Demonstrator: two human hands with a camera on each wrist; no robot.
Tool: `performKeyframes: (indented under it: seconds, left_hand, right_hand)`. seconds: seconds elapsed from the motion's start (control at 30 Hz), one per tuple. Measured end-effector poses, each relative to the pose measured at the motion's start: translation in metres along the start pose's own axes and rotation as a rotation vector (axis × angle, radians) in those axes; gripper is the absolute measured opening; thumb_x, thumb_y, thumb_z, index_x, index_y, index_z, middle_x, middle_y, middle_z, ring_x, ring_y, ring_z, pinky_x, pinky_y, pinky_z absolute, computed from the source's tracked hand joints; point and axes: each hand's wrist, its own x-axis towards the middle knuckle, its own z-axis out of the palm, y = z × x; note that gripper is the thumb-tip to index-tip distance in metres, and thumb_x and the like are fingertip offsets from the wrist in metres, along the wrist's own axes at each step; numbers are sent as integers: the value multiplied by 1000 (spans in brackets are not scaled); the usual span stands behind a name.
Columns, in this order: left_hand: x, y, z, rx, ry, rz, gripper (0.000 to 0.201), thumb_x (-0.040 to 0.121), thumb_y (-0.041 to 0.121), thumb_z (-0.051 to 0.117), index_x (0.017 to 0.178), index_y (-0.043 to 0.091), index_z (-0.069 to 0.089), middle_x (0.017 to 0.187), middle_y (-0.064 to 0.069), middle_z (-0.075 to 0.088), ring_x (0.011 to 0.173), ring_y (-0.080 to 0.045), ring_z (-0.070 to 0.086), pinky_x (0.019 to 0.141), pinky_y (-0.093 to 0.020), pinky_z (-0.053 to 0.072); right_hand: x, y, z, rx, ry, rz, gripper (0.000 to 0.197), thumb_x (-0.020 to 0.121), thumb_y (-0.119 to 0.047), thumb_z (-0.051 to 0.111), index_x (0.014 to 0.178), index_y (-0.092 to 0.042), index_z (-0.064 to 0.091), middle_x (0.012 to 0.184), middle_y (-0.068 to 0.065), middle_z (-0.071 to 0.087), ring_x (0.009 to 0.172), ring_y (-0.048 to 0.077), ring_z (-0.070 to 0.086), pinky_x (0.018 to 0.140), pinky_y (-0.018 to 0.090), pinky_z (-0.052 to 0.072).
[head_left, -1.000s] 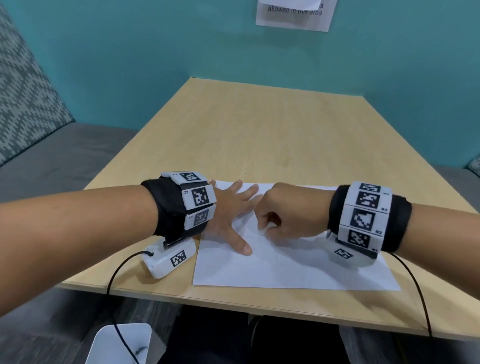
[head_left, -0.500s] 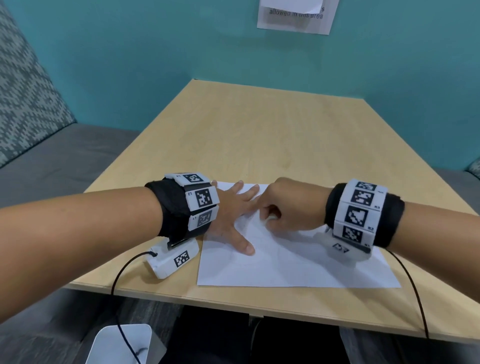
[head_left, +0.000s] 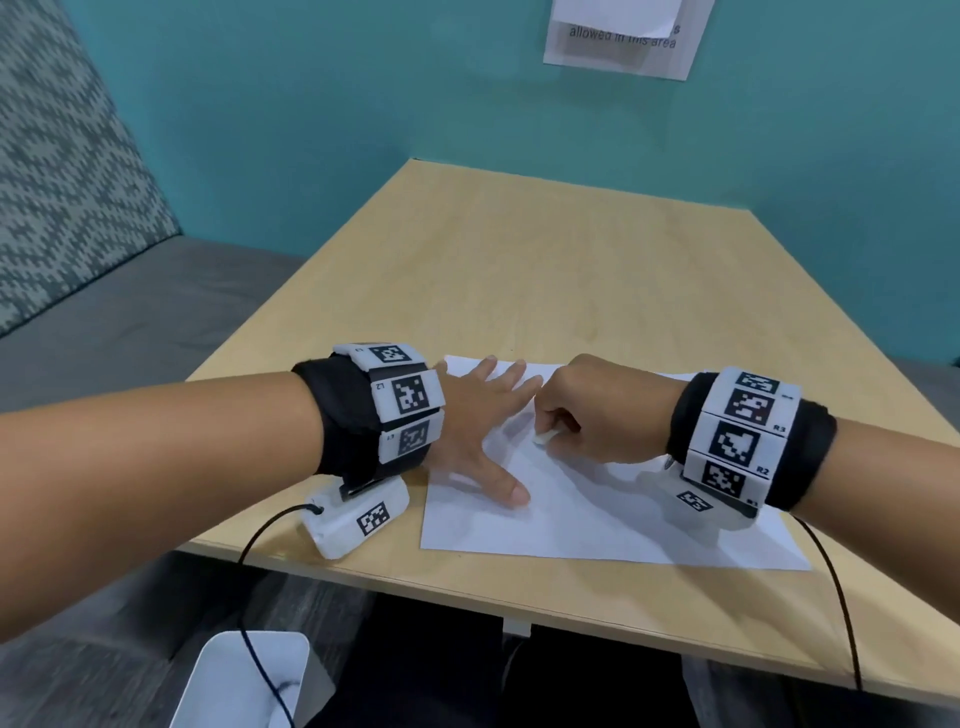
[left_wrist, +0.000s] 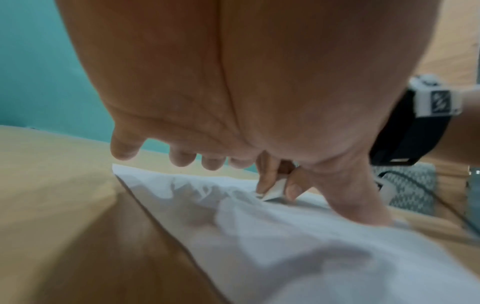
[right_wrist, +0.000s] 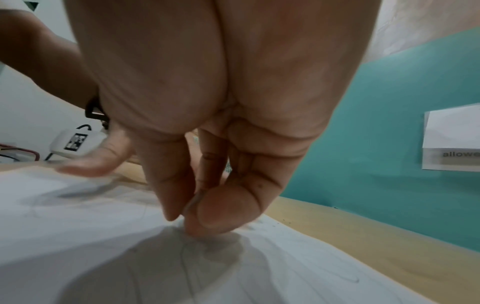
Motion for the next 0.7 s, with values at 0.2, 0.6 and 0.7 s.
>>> performKeyframes:
  seconds: [0.2, 0.6, 0.7]
  left_hand:
    - [-26, -6, 2, 98, -158, 0, 122, 72, 78, 62, 154, 37, -19, 162, 9, -26, 151, -17, -18, 118, -63, 0]
    - [-20, -11, 10, 51, -111, 49, 112, 69, 80, 63, 154, 48, -3, 162, 12, -25, 151, -24, -20, 112, -73, 4]
    - [-21, -10, 9, 36, -116, 56, 101, 72, 76, 65, 153, 49, 11, 163, 9, -25, 150, -26, -21, 112, -73, 2]
  right_hand:
    - [1, -8, 1, 80, 45, -60, 11, 82, -21, 66, 89, -14, 71, 70, -10, 60, 60, -1, 48, 59, 15, 37]
    - [3, -30, -4, 91, -12, -97, 14, 81, -14, 64, 91, -13, 74, 62, -19, 50, 58, -4, 47, 65, 21, 39]
    - [-4, -49, 1, 143, -83, -170, 12, 81, -11, 62, 89, -10, 72, 60, -17, 49, 56, -1, 46, 58, 17, 37]
